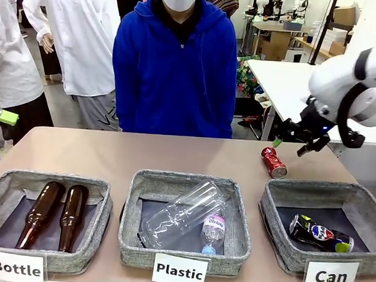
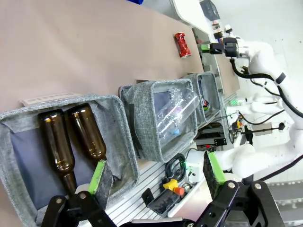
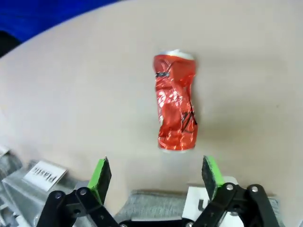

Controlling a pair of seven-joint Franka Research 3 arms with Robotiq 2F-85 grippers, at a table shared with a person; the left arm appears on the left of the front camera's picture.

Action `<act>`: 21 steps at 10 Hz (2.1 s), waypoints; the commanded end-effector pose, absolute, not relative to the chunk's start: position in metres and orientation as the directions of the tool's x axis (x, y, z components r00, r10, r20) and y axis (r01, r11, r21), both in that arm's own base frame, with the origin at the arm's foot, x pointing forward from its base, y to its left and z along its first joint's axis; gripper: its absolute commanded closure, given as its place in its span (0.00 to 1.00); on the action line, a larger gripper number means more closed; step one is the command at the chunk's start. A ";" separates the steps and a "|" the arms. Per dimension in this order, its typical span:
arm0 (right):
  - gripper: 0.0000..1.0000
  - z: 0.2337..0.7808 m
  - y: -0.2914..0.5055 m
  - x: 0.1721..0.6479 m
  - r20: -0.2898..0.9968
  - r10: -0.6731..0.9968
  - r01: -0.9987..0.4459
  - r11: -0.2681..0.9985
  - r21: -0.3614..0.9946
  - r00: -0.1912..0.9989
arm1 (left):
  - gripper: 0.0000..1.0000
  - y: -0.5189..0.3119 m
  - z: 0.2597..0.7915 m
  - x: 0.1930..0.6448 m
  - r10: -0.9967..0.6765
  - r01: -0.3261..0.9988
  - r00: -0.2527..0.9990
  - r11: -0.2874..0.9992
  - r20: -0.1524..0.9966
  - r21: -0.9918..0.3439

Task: Sort the can waste into the basket.
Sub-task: Pick up the can waste from the table and place it in the right Fabric basket.

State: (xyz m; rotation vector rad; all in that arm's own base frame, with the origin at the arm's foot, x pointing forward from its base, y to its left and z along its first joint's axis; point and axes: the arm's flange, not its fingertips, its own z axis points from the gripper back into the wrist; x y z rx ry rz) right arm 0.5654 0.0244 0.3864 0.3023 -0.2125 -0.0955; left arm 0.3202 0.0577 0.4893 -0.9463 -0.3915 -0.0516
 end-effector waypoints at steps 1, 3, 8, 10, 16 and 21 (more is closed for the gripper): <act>0.00 0.379 0.050 0.598 0.161 -0.134 0.106 0.979 0.172 0.978 | 0.00 0.060 0.492 0.319 0.120 0.210 0.932 0.588 0.341 -0.781; 0.00 0.346 0.062 0.625 0.135 -0.170 0.160 0.984 0.083 0.976 | 0.00 0.060 0.492 0.319 0.120 0.210 0.932 0.588 0.341 -0.781; 0.00 0.304 0.072 0.638 0.165 -0.231 0.231 0.973 0.018 0.959 | 0.00 0.060 0.492 0.319 0.120 0.210 0.932 0.588 0.341 -0.781; 0.30 0.301 0.073 0.637 0.161 -0.242 0.245 0.969 0.000 0.957 | 0.00 0.060 0.492 0.319 0.120 0.210 0.932 0.588 0.341 -0.781; 0.93 0.302 0.076 0.636 0.151 -0.231 0.235 0.972 -0.012 0.961 | 0.00 0.060 0.492 0.319 0.120 0.210 0.932 0.588 0.341 -0.781; 1.00 0.372 0.065 0.598 0.199 -0.105 0.083 0.990 0.117 0.974 | 0.00 0.060 0.492 0.319 0.120 0.210 0.932 0.588 0.341 -0.781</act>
